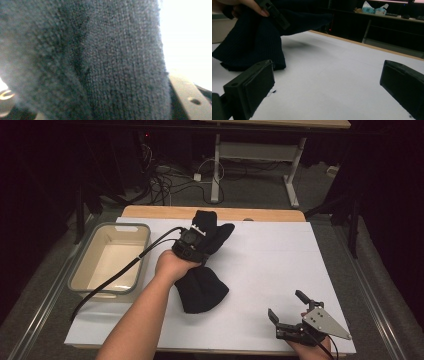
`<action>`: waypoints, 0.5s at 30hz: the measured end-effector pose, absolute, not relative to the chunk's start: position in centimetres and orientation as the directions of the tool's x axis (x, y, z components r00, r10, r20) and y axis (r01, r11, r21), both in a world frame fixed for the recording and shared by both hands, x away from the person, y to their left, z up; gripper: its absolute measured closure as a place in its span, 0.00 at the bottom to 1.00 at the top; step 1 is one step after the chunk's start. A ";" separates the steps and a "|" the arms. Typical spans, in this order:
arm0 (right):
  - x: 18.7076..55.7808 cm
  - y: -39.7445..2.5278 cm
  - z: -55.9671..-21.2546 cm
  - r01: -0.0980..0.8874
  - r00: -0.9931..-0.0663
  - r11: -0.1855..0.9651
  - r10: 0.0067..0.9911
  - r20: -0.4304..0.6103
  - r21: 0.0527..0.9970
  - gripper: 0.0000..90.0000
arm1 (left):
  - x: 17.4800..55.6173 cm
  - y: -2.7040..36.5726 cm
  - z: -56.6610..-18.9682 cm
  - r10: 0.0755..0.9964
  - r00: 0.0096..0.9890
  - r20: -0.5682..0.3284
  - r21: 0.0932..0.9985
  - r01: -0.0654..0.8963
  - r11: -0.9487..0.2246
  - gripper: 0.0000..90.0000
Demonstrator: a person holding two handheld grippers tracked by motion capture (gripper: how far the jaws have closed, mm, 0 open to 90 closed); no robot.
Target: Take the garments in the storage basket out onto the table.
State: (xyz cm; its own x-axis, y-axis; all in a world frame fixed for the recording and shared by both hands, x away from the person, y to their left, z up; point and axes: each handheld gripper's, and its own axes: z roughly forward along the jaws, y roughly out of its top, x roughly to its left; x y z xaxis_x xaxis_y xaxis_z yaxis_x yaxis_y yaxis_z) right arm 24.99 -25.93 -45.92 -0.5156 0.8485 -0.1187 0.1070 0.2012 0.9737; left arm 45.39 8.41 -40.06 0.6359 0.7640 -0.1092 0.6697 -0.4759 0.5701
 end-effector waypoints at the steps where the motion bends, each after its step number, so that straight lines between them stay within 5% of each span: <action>1: 25.0 -25.9 -45.9 0.106 -0.515 0.201 0.849 -0.119 0.974 0.00 | 45.4 8.5 -40.4 0.764 0.634 -0.120 0.584 0.667 -0.463 0.53; 15: 25.1 -25.9 -46.0 0.107 -0.519 0.206 0.846 -0.122 0.973 0.00 | 45.5 7.9 -44.7 0.774 0.622 -0.116 0.696 0.607 -0.384 0.34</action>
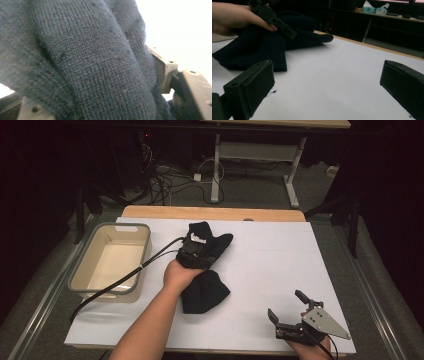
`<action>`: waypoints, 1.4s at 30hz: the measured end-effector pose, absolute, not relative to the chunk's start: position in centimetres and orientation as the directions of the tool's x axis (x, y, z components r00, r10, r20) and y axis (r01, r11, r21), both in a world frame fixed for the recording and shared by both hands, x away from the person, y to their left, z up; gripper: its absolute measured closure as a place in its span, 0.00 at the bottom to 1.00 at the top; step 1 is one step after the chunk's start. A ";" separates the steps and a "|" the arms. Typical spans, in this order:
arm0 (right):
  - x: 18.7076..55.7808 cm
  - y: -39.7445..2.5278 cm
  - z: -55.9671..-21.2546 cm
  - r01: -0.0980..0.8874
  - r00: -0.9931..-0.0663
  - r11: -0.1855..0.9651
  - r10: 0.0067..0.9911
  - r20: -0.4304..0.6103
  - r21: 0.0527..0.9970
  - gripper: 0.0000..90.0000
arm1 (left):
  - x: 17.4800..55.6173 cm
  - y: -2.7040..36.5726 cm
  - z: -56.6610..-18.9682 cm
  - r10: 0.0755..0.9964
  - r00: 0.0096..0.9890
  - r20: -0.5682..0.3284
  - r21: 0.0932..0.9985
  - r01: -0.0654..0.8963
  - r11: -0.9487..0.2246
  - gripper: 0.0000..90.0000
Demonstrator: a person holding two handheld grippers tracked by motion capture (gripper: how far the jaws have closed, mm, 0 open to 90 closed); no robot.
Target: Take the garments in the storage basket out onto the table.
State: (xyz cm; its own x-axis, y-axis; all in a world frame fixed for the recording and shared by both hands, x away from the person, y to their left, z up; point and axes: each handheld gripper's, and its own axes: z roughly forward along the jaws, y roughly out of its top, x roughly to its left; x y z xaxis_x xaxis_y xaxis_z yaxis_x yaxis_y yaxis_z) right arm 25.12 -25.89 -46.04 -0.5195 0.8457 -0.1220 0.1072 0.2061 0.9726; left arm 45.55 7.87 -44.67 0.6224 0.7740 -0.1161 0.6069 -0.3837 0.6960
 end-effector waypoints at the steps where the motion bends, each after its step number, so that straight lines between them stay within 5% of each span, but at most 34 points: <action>1: 25.1 -25.9 -46.0 0.107 -0.519 0.206 0.846 -0.122 0.973 0.00 | 45.6 7.9 -44.8 0.773 0.623 -0.124 0.699 0.607 -0.378 0.34; 17: 25.3 -25.5 -46.3 0.113 -0.528 0.223 0.839 -0.132 0.968 0.00 | 45.6 8.3 -46.1 0.777 0.616 -0.128 0.685 0.622 -0.380 0.00; 42: 25.2 -25.5 -46.3 0.117 -0.524 0.220 0.842 -0.128 0.968 0.00 | 40.5 12.9 -43.8 0.768 0.626 -0.134 0.803 0.523 -0.285 0.00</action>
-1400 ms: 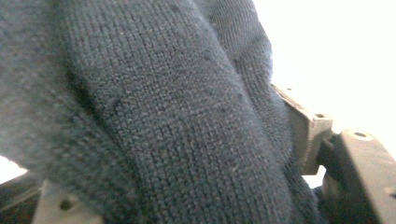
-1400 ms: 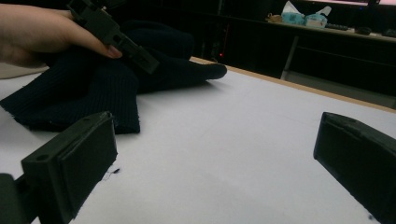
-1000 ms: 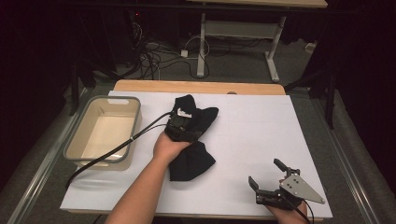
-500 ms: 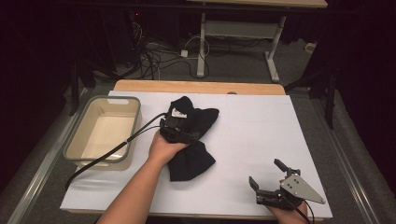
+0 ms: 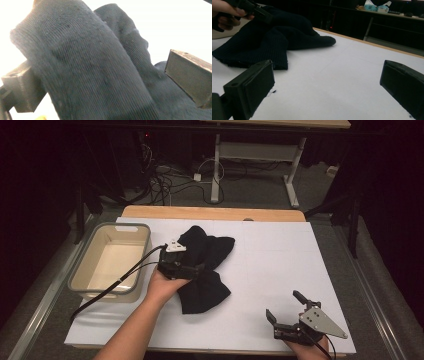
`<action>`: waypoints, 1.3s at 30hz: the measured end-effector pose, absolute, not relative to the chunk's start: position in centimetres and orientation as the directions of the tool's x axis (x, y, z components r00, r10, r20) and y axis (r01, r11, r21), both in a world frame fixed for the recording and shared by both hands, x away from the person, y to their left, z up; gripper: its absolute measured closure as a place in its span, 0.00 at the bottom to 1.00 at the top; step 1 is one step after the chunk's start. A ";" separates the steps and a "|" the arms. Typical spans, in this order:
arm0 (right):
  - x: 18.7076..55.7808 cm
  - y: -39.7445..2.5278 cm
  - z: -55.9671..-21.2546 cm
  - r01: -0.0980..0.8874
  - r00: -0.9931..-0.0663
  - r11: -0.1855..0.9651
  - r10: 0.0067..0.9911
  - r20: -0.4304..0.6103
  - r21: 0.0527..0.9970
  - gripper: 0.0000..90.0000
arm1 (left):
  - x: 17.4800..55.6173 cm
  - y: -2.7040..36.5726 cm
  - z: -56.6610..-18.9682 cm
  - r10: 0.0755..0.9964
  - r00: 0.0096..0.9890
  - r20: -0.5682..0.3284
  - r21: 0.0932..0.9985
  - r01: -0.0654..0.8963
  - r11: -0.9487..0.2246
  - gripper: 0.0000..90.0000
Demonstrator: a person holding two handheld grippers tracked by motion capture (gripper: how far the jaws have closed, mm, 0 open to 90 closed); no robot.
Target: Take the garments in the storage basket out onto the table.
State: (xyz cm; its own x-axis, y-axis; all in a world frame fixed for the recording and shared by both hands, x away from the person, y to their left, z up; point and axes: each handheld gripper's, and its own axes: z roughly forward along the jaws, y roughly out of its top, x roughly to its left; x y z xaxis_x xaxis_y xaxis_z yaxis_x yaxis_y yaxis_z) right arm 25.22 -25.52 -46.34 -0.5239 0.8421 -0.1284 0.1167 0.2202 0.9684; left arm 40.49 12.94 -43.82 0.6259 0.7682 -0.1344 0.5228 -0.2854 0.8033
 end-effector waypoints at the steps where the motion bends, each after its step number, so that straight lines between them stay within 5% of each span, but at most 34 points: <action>1: 25.2 -25.5 -46.4 0.116 -0.526 0.222 0.841 -0.130 0.968 0.00 | 39.7 13.3 -44.0 0.764 0.633 -0.124 0.809 0.510 -0.292 0.00; 18: 25.1 -24.8 -46.4 0.123 -0.539 0.217 0.834 -0.118 0.968 0.00 | 31.1 16.0 -44.7 0.695 0.709 -0.118 0.866 0.417 -0.278 0.00; 39: 26.9 -20.5 -46.9 0.145 -0.630 0.237 0.771 -0.095 0.961 0.00 | 27.3 20.5 -48.6 0.756 0.626 -0.191 0.850 0.491 -0.192 0.00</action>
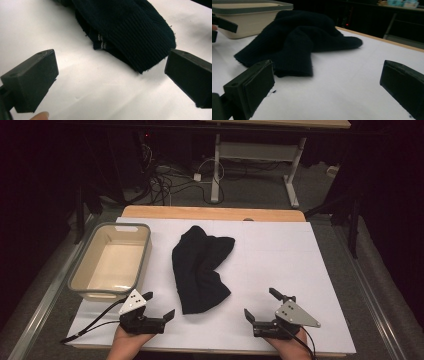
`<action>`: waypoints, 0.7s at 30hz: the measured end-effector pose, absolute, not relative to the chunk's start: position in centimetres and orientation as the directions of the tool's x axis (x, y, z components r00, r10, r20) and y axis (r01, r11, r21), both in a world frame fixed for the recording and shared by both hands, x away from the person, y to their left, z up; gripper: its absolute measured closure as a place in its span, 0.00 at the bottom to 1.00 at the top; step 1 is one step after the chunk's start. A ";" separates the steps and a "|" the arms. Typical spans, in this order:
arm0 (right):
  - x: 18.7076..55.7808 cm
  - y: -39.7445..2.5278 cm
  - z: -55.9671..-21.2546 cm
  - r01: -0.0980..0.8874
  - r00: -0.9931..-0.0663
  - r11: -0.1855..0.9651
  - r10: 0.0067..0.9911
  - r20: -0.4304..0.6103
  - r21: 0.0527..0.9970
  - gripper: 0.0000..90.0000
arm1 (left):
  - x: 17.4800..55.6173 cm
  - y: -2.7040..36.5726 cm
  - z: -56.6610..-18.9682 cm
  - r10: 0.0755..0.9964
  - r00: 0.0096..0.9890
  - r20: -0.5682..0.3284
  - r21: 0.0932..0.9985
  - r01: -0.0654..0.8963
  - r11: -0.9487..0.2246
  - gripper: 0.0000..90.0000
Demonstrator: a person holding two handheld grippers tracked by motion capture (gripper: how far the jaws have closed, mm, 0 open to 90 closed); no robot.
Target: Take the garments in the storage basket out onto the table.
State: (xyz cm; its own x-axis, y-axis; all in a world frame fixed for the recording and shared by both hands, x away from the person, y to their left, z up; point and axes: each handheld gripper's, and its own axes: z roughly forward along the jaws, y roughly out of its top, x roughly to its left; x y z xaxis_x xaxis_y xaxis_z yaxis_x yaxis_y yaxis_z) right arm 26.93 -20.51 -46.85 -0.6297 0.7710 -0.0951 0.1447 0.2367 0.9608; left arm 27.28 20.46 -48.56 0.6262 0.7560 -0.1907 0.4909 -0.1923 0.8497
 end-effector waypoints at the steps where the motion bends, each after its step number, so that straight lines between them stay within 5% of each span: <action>1: 26.9 -20.5 -46.9 0.145 -0.630 0.237 0.771 -0.095 0.961 0.00 | 27.2 20.6 -48.6 0.756 0.624 -0.199 0.849 0.495 -0.185 0.00; 7: 27.6 -17.6 -46.8 0.177 -0.678 0.255 0.731 -0.069 0.951 0.00 | 26.8 21.5 -49.1 0.759 0.600 -0.253 0.852 0.510 -0.119 0.00; 21: 30.9 -11.0 -46.1 0.218 -0.732 0.302 0.679 -0.049 0.928 0.11 | 27.5 19.6 -48.2 0.720 0.673 -0.169 0.878 0.435 -0.201 0.00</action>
State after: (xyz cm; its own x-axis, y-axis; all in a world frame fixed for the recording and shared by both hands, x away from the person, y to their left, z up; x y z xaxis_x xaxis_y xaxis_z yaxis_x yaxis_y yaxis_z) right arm 30.89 -10.99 -46.12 -0.7322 0.6793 -0.0491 0.2178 0.3018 0.9282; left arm 27.50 19.61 -48.24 0.6731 0.7200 -0.1688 0.4353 -0.2012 0.8775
